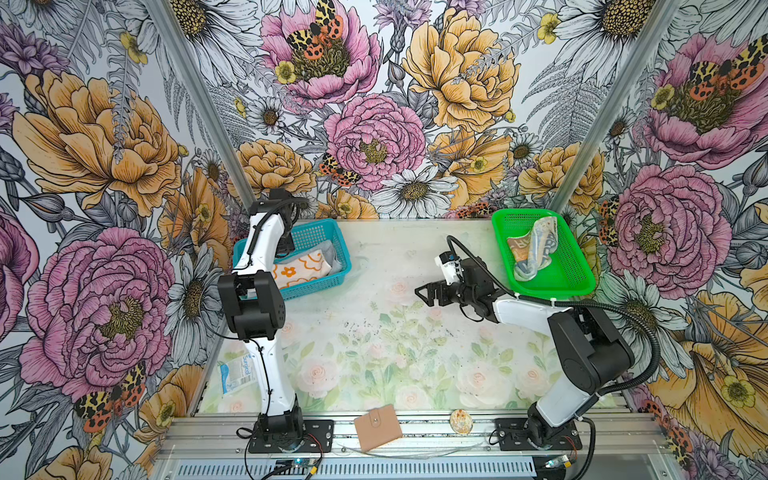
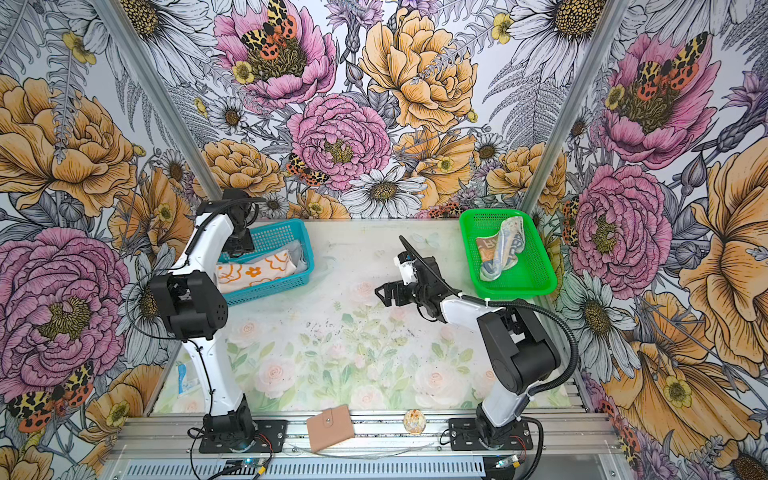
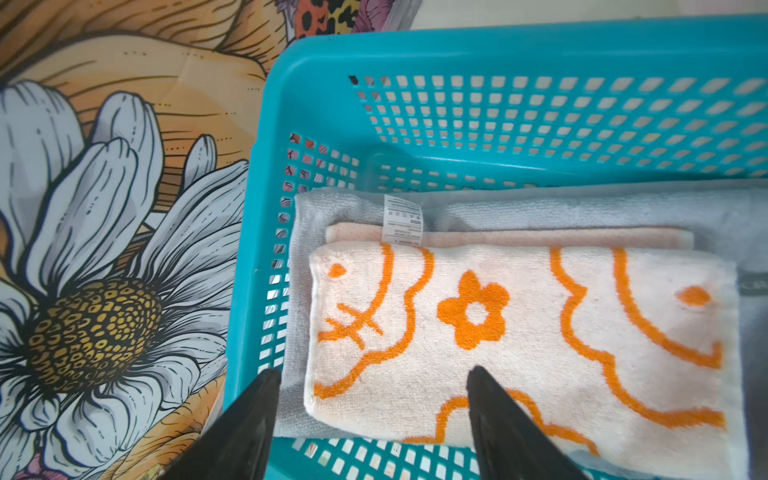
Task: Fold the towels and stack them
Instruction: 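Lower the towel onto the grey towel in the teal basket and open the left gripper, then reach the right gripper into the green basket while the left arm draws back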
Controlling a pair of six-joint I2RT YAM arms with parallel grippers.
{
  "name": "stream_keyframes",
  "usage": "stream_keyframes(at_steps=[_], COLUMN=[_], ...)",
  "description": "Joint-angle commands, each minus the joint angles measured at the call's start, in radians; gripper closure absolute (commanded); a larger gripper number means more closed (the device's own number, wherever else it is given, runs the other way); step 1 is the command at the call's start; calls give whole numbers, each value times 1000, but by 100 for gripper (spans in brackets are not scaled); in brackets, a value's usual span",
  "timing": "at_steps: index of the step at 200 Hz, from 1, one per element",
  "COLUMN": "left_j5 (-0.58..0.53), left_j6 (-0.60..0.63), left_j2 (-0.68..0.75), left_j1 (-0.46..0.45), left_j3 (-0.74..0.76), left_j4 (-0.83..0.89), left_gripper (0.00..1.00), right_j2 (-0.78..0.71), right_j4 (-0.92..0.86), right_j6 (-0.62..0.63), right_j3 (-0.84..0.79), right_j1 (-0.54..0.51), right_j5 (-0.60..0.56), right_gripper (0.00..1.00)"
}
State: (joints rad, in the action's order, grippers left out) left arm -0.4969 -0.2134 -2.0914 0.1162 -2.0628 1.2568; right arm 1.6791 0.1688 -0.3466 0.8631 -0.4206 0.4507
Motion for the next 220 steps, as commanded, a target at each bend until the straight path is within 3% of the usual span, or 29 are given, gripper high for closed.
stream_keyframes(at_steps=[1,29,48,81,125,143,176,200,220], left_j5=[9,7,32,108,199,176,-22,-5,104], left_j6=[18,18,21,59,125,203,481,632,632], left_j2=[77,122,196,377,583,576,448,371,355], left_j1=[31,24,-41,-257,-598,-729,-960,-1006,-987], left_j3=[6,22,57,227,596,671,582,524,569], left_j4=[-1,-17,-49,-181,-509,-609,-601,-606,-680], left_gripper=[1,1,1,1,1,1,1,1,1], right_j2=[20,26,24,14,-6,-31,-76,-111,-214], right_j4=[8,8,8,18,49,80,216,248,125], right_j6=[15,15,14,17,9,6,-31,-61,-82], right_j3=[29,33,32,21,-2,-31,-107,-144,-145], right_j1=[-8,-8,-10,-11,-9,-7,21,65,80], right_j5=[14,15,14,7,-7,-30,-10,-15,-80], right_gripper=[0,1,1,1,0,0,0,1,1])
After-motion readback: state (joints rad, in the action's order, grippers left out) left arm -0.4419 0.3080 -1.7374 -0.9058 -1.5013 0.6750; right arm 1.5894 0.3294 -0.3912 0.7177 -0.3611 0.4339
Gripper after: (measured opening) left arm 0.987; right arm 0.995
